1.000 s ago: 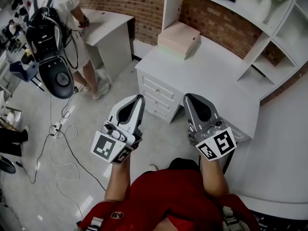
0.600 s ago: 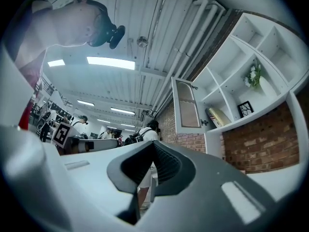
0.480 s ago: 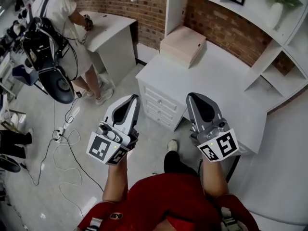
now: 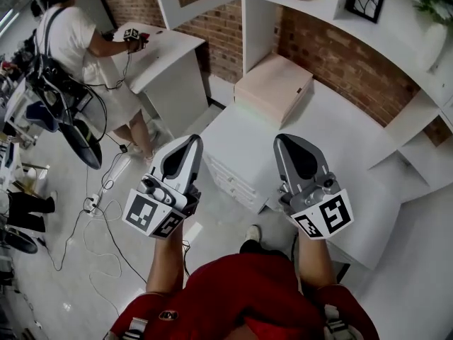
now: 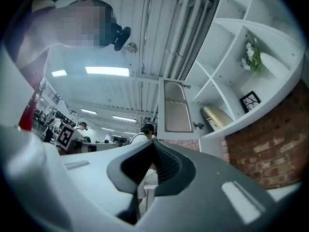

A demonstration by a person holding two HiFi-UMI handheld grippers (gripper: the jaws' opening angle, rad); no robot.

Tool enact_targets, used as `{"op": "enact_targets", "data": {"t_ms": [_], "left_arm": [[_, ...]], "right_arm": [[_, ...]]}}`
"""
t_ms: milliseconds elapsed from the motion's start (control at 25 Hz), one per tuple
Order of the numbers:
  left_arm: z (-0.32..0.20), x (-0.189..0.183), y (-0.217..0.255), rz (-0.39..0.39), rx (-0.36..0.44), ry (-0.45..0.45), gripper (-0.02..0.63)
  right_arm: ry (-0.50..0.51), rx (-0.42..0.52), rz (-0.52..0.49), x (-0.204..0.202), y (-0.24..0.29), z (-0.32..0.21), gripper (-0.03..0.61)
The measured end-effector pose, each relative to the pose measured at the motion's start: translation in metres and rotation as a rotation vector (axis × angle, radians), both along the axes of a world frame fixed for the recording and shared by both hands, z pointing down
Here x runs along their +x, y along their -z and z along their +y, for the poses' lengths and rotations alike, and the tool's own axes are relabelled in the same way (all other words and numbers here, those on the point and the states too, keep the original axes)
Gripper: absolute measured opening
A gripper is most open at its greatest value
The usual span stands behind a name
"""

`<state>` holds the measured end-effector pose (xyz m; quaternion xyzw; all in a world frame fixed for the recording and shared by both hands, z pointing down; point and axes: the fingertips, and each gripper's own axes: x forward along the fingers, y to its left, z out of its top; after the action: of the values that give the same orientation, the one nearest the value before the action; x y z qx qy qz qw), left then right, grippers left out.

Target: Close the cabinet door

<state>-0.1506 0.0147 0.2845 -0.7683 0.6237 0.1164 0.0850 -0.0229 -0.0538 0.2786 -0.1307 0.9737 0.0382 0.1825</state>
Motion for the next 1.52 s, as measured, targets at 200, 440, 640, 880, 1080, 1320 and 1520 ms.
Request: {"op": "enact_targets", "data": {"t_ms": [200, 440, 640, 880, 1080, 1320, 1520], "left_arm": [[-0.053, -0.005, -0.001, -0.013, -0.002, 0.039, 0.005], [-0.092, -0.018, 0.007, -0.033, -0.009, 0.079, 0.005], [-0.111, -0.033, 0.023, -0.057, 0.011, 0.079, 0.005], [-0.13, -0.061, 0.034, -0.049, 0.043, 0.03, 0.005], [-0.146, -0.094, 0.048, -0.057, 0.061, 0.002, 0.005], [-0.157, -0.144, 0.061, -0.033, 0.083, 0.014, 0.005], [-0.156, -0.18, 0.075, -0.007, 0.127, 0.018, 0.046]], "right_arm": [[0.046, -0.002, 0.009, -0.008, -0.006, -0.053, 0.013], [0.074, -0.004, 0.011, -0.02, -0.004, -0.098, 0.012], [0.082, 0.003, 0.0, -0.034, 0.003, -0.114, 0.012], [0.036, 0.022, 0.013, -0.056, 0.007, -0.125, 0.013], [-0.008, 0.039, 0.032, -0.078, 0.011, -0.131, 0.013], [-0.055, 0.042, 0.054, -0.103, 0.008, -0.136, 0.013], [-0.099, 0.039, 0.072, -0.116, 0.002, -0.14, 0.014]]}}
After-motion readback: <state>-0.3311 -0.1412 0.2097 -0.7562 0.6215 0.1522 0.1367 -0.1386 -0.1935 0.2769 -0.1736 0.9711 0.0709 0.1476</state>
